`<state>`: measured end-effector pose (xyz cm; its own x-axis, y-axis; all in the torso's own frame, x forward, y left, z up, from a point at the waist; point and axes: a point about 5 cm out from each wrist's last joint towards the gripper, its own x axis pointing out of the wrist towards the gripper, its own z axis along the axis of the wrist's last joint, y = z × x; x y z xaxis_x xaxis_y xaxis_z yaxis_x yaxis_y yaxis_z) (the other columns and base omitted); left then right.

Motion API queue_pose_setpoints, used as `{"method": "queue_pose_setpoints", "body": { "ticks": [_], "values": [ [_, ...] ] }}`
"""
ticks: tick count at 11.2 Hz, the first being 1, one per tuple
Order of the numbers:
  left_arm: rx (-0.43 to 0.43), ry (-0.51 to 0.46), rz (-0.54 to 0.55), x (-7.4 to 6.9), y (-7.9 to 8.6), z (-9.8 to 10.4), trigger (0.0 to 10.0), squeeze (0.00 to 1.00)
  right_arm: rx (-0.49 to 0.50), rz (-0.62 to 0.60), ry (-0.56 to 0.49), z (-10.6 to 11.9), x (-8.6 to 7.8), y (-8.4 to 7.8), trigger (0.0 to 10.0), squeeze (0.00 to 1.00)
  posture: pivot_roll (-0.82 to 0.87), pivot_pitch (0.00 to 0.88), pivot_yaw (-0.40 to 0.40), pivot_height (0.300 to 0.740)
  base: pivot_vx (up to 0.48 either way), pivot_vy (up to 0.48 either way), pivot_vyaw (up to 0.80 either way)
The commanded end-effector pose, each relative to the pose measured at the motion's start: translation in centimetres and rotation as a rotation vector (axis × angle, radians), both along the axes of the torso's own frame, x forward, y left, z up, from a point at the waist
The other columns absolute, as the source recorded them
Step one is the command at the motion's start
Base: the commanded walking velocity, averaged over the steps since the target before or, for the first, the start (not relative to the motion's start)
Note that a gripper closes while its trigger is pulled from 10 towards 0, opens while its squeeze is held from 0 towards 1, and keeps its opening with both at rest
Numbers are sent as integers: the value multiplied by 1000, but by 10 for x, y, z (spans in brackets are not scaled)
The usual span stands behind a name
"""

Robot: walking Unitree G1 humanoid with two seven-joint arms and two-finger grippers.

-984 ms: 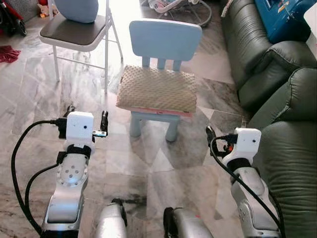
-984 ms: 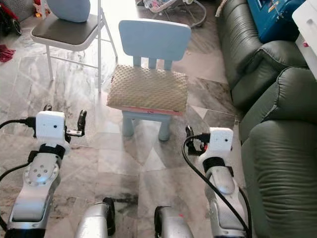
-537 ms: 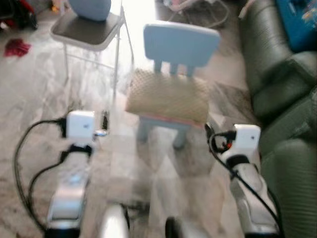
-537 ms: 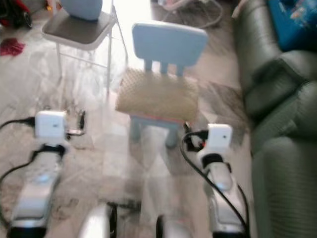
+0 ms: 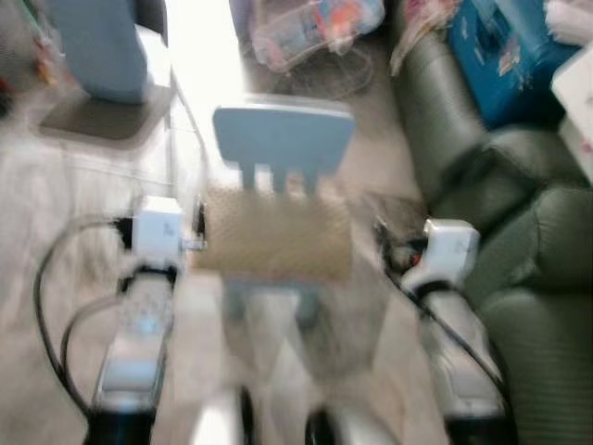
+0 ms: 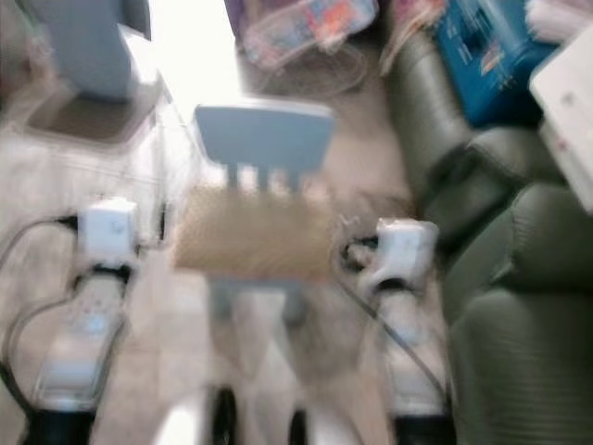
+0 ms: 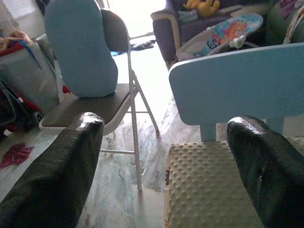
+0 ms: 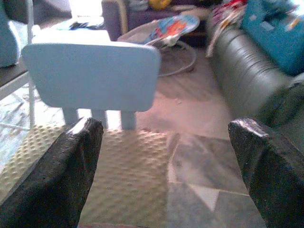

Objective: Move the pillow to the sofa

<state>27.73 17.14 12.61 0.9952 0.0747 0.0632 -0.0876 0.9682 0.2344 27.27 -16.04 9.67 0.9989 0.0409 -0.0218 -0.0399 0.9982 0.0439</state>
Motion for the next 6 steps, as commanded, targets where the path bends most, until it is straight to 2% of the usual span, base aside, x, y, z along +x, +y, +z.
{"method": "queue_pose_setpoints", "body": {
  "ticks": [1, 4, 6],
  "values": [
    [-11, 0, -10, 1, -4, 0, 10000, 0, -24, -27, 5, -3, -1, -10, 10000, 0, -7, 165, -42, 740, 349, 330, 0],
    [-1, 10, -3, -6, -3, -6, 10000, 0, -38, -26, 15, -8, -2, -14, 10000, 0, -10, 165, -35, 740, 303, 370, 0],
    [8, 1, -19, -7, -7, -6, 10000, 0, -38, -31, 17, -9, -1, -15, 10000, 0, -8, 166, -36, 740, 0, 0, 0]
  ]
}}
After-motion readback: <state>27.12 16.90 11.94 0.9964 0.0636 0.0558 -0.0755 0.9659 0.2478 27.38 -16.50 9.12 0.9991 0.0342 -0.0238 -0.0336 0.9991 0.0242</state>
